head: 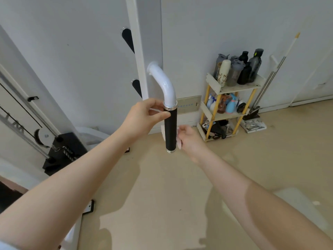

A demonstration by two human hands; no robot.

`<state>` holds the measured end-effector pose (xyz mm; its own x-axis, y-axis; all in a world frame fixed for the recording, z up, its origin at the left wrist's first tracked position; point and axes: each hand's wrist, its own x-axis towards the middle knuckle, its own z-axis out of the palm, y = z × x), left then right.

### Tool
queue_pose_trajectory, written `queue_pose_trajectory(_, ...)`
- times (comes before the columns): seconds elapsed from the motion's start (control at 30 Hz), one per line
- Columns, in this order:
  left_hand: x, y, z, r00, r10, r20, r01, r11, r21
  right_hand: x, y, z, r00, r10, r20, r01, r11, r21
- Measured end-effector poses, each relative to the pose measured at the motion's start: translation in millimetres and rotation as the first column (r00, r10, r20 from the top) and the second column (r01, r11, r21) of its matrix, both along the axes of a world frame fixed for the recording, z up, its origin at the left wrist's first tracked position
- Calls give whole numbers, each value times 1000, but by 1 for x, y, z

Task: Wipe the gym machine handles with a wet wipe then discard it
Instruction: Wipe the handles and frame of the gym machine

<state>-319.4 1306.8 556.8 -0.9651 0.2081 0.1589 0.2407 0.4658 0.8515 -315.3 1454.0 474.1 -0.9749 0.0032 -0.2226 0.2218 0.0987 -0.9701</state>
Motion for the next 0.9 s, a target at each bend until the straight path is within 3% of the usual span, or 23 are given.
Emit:
queue_pose_trajectory(0.1,-5,1,3,1000,-25,5,25,1000,-3,-17,-2,32,974,-97,-206,5,913,-408)
queue_pose_trajectory(0.13,-7,1,4,999,-30,12,30,1000,-11,-17,-1,28,973,-96,-211,-3,904,-427)
queue_pose_trajectory(0.17,-8,1,4,999,-35,16,35,999,-15,-14,-1,16,983,-69,-170,2,930,-367)
queue_pose_trajectory(0.27,-9,-1,4,999,-46,21,46,999,-8,2,4,-23,994,46,102,-46,999,5)
queue_pose_trajectory(0.33,-9,-1,3,999,-51,11,51,999,0,-5,3,-16,995,23,99,-17,998,-55)
queue_pose_trajectory(0.43,-10,-1,1,998,-61,4,61,998,15,-18,-1,10,996,-72,-55,46,925,-377)
queue_pose_trajectory(0.47,-10,-1,1,998,-64,7,64,998,19,-18,-1,8,995,-70,-65,40,926,-376)
queue_pose_trajectory(0.57,-12,-2,2,998,-67,17,67,998,14,-7,0,-7,994,56,99,-52,998,-42)
queue_pose_trajectory(0.6,-12,-2,2,998,-67,15,67,998,11,-8,1,-8,992,47,121,-45,999,-26)
queue_pose_trajectory(0.73,-11,0,1,997,-73,10,72,997,22,-16,2,7,999,-41,-31,24,910,-414)
queue_pose_trajectory(0.77,-11,0,2,997,-72,12,72,997,16,-14,2,5,999,-23,-26,11,919,-393)
queue_pose_trajectory(0.87,-10,-1,3,998,-64,9,64,998,-15,-5,2,-8,996,22,88,-16,997,-78)
queue_pose_trajectory(0.9,-9,0,3,998,-62,3,62,998,-23,-6,2,-5,997,-5,71,11,997,-80)
